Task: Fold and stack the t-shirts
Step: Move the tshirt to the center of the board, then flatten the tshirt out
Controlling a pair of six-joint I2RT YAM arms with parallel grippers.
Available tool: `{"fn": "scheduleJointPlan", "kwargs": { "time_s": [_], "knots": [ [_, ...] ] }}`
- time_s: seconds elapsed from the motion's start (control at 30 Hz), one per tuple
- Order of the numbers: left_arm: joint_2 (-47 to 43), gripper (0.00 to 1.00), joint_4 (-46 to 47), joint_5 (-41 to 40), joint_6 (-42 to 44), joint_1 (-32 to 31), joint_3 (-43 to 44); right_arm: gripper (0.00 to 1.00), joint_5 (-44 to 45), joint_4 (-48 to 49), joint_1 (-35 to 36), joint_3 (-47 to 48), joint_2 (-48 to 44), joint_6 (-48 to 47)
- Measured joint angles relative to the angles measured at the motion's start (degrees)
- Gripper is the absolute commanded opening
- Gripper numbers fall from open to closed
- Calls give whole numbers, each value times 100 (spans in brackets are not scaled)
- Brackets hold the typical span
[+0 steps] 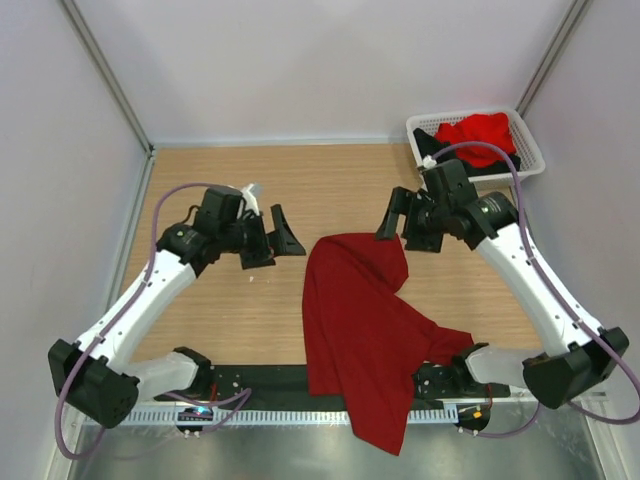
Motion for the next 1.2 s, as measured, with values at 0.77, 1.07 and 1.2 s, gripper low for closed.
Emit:
{"fn": "scheduleJointPlan", "kwargs": {
  "time_s": [0.77, 1.07, 1.2],
  "knots": [
    [1770, 89, -197, -855, 358, -1340, 774, 66, -435, 1246, -122, -3034, 1099, 603],
    [1451, 89, -651, -1314, 623, -1145, 876, 1, -538, 1617, 66, -1349, 2846, 730],
    [1154, 89, -752, -1534, 643, -938, 979, 21, -737, 2273, 332, -544, 3040, 1405]
  ]
}}
